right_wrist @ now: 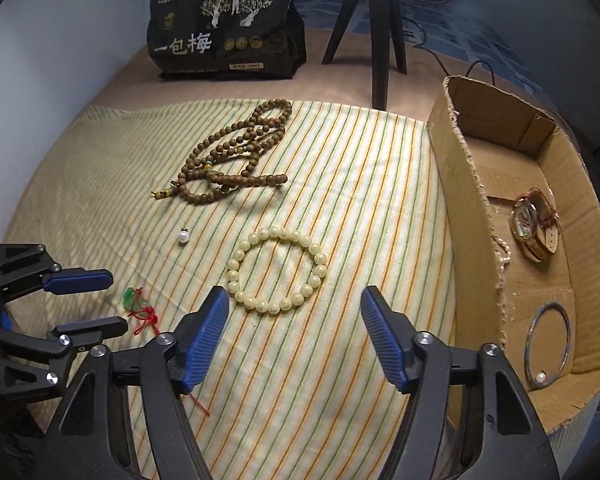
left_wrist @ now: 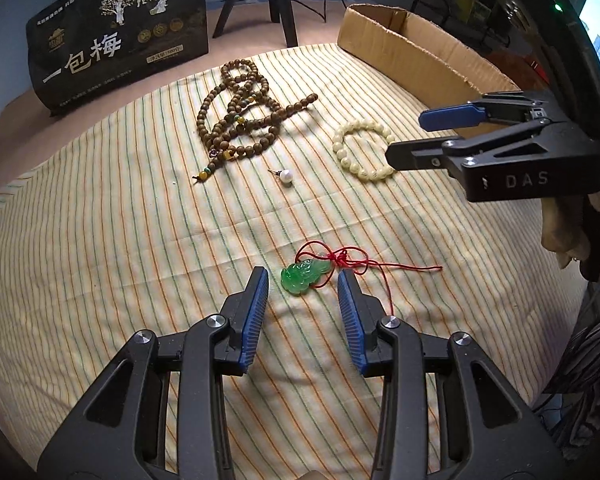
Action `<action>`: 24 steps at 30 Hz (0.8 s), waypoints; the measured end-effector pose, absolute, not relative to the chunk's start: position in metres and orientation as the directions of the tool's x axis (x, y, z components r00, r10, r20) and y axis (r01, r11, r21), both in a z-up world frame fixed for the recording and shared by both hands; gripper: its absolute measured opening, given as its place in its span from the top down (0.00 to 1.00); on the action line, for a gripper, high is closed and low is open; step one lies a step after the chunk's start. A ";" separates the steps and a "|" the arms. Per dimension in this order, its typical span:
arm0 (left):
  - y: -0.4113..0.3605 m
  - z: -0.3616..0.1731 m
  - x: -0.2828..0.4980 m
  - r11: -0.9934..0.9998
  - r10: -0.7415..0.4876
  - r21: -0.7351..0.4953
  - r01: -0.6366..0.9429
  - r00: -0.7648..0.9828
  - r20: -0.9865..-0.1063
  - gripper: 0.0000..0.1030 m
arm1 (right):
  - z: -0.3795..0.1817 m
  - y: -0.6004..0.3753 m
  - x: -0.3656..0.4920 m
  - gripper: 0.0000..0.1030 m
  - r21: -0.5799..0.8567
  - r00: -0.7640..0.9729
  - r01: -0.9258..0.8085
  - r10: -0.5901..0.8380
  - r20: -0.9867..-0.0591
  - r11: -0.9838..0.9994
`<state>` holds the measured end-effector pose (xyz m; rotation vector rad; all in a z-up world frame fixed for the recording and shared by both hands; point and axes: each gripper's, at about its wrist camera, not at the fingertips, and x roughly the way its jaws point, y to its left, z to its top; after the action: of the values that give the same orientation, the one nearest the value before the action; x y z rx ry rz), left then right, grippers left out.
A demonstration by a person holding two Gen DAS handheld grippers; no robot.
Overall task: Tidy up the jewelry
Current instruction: 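Move both tools back toward the jade pendant and bead bracelet, then grasp the green jade pendant with the left tool while the right tool grasps the pale bead bracelet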
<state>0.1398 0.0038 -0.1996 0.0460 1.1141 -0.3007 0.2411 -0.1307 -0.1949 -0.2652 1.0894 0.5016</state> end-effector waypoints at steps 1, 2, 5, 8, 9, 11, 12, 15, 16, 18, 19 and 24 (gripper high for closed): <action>0.003 -0.202 0.140 0.958 -0.214 -0.109 0.266 0.404 -0.889 0.65 | -0.196 -0.129 0.242 0.39 0.033 0.367 -0.510 0.252 -0.895 0.860; 0.002 -0.203 0.140 0.957 -0.208 -0.100 0.272 0.405 -0.890 0.65 | -0.198 -0.128 0.243 0.39 0.030 0.368 -0.509 0.249 -0.896 0.860; -0.001 -0.210 0.141 0.956 -0.195 -0.083 0.280 0.400 -0.895 0.65 | -0.202 -0.126 0.248 0.39 0.022 0.367 -0.501 0.235 -0.900 0.865; -0.004 -0.217 0.142 0.955 -0.184 -0.067 0.289 0.402 -0.897 0.65 | -0.207 -0.124 0.253 0.43 0.010 0.363 -0.490 0.215 -0.907 0.872; -0.005 -0.218 0.143 0.954 -0.183 -0.063 0.293 0.403 -0.897 0.65 | -0.209 -0.124 0.254 0.44 0.007 0.362 -0.487 0.210 -0.908 0.873; -0.007 -0.219 0.145 0.951 -0.180 -0.054 0.303 0.405 -0.896 0.67 | -0.212 -0.124 0.257 0.45 0.002 0.359 -0.478 0.198 -0.912 0.878; -0.007 -0.220 0.146 0.950 -0.177 -0.049 0.307 0.406 -0.896 0.69 | -0.214 -0.124 0.259 0.45 0.001 0.358 -0.474 0.194 -0.913 0.880; -0.009 -0.222 0.151 0.950 -0.180 -0.051 0.308 0.406 -0.896 0.75 | -0.218 -0.125 0.262 0.45 0.003 0.354 -0.467 0.190 -0.916 0.884; -0.010 -0.222 0.151 0.949 -0.182 -0.051 0.311 0.406 -0.896 0.81 | -0.219 -0.125 0.263 0.45 0.003 0.355 -0.466 0.190 -0.915 0.885; -0.012 -0.222 0.150 0.948 -0.177 -0.042 0.317 0.411 -0.894 0.82 | -0.220 -0.124 0.264 0.47 -0.002 0.358 -0.467 0.187 -0.915 0.884; -0.012 -0.221 0.149 0.948 -0.173 -0.035 0.318 0.417 -0.893 0.82 | -0.220 -0.123 0.264 0.51 -0.006 0.360 -0.468 0.184 -0.914 0.884; -0.013 -0.222 0.149 0.950 -0.171 -0.035 0.310 0.423 -0.890 0.82 | -0.221 -0.119 0.263 0.84 0.008 0.361 -0.474 0.203 -0.910 0.880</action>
<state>0.1489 -0.0134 -0.2219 0.1418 1.0947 -0.3021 0.2633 -0.1190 -0.2206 -0.2753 1.1213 0.4431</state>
